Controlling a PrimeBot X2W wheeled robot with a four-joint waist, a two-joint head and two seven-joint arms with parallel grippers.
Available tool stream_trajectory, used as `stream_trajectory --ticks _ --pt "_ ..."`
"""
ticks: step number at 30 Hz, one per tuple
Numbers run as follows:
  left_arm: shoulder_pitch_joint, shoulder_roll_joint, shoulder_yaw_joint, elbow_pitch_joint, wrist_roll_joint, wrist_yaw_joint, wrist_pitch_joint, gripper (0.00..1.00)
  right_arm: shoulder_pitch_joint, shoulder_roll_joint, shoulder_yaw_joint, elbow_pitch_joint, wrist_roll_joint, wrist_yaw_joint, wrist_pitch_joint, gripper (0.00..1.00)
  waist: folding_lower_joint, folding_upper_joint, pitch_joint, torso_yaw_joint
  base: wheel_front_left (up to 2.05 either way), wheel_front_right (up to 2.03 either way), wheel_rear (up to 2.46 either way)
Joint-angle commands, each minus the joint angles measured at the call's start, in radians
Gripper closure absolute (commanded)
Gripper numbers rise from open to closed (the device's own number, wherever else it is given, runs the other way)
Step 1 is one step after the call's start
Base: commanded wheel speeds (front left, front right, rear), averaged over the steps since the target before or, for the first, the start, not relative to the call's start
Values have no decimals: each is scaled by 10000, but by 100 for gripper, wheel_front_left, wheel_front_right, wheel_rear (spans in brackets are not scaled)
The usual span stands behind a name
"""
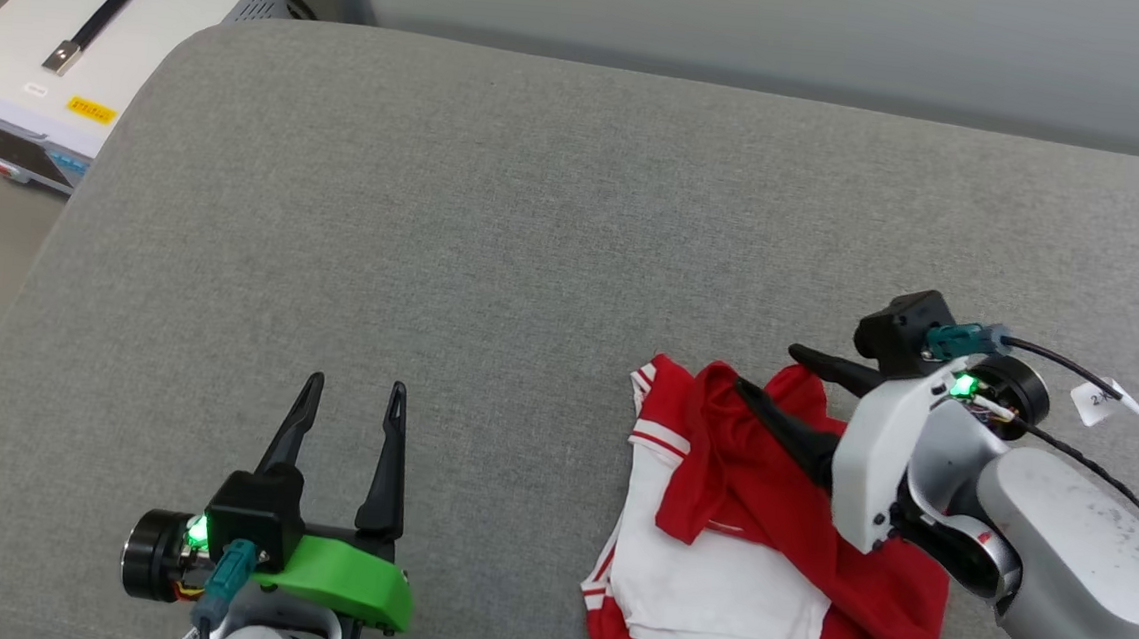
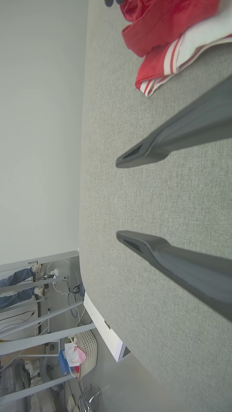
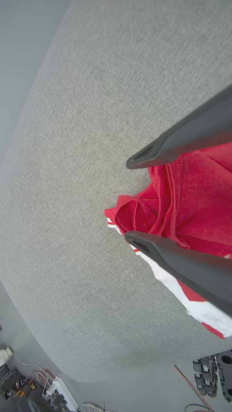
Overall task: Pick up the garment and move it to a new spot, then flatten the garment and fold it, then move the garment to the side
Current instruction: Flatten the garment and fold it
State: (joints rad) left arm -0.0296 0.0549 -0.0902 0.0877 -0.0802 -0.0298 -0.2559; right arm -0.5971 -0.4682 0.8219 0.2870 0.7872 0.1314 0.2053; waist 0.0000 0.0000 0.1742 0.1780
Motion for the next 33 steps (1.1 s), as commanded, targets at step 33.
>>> stream_trajectory --ticks 33 --pt "1441 -35 633 -306 429 -102 -59 0 6781 3753 -8143 -2760 -6229 -7 -4663 0 0 0 -2008 -1438 0 0 0"
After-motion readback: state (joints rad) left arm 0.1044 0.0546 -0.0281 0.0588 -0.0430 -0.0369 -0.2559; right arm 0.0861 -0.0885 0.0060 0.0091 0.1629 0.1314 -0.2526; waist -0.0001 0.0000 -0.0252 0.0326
